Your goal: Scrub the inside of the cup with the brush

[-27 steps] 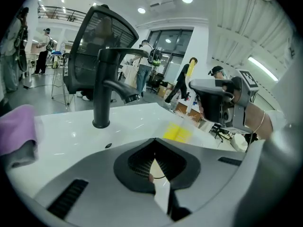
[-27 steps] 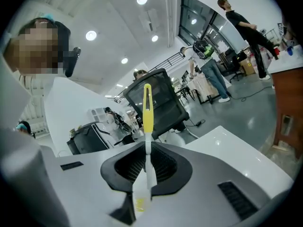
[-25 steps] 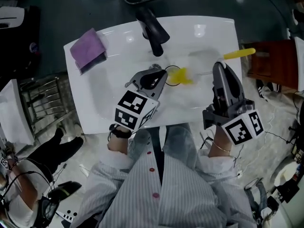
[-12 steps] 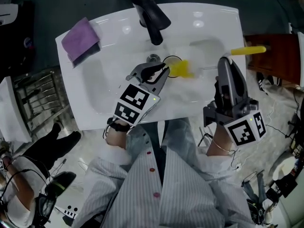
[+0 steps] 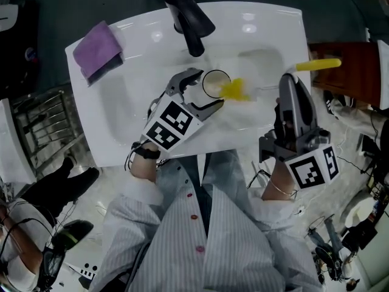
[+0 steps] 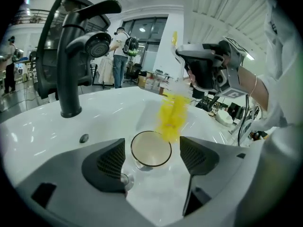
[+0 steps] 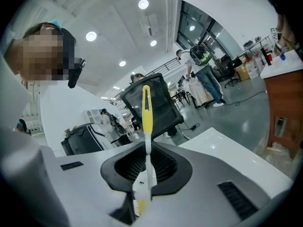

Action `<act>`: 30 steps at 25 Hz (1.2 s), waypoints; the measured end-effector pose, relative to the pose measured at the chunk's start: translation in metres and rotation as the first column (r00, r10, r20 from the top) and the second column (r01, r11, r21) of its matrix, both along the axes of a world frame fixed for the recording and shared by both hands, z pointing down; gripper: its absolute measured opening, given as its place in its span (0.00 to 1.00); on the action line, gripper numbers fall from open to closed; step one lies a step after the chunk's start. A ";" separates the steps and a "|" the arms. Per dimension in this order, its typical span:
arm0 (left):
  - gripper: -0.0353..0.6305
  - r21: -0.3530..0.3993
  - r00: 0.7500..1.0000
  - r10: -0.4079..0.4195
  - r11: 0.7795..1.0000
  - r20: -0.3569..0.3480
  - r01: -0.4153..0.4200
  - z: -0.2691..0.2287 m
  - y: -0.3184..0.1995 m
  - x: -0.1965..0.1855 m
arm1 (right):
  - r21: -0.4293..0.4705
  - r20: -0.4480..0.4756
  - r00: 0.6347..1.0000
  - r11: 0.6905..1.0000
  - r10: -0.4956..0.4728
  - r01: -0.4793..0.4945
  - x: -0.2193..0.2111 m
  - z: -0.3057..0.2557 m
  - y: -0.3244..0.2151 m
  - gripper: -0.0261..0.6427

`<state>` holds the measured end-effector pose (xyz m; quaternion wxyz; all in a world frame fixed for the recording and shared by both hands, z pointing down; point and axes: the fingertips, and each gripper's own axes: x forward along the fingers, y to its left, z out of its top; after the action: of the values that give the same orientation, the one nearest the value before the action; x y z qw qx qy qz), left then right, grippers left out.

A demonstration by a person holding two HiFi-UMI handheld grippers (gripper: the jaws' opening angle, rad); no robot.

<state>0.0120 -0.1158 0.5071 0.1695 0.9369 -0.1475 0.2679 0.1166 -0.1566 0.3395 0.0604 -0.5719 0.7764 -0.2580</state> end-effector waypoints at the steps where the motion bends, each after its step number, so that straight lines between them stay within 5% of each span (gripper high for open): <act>1: 0.59 -0.009 1.000 0.010 1.000 0.012 -0.010 0.005 0.001 -0.001 | 0.000 -0.006 1.000 1.000 0.000 0.000 -0.001 0.000 -0.001 0.12; 5: 0.63 -0.025 0.998 0.041 0.999 0.052 -0.039 0.016 0.008 0.001 | 0.007 -0.005 1.000 1.000 -0.003 0.003 0.000 -0.007 0.001 0.12; 17: 0.65 0.095 0.968 0.165 0.978 0.189 -0.186 0.031 0.012 0.030 | -0.008 -0.004 0.999 0.999 -0.049 0.049 -0.010 -0.013 -0.004 0.12; 30: 0.61 0.119 0.971 0.165 0.975 0.172 -0.187 0.030 0.011 0.034 | 0.042 -0.053 0.995 0.995 -0.086 0.089 -0.022 -0.019 -0.001 0.12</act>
<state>0.0458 -0.1048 0.5372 0.0689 0.9309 -0.0945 0.3461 0.0948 -0.1580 0.3206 0.0420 -0.5421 0.8075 -0.2286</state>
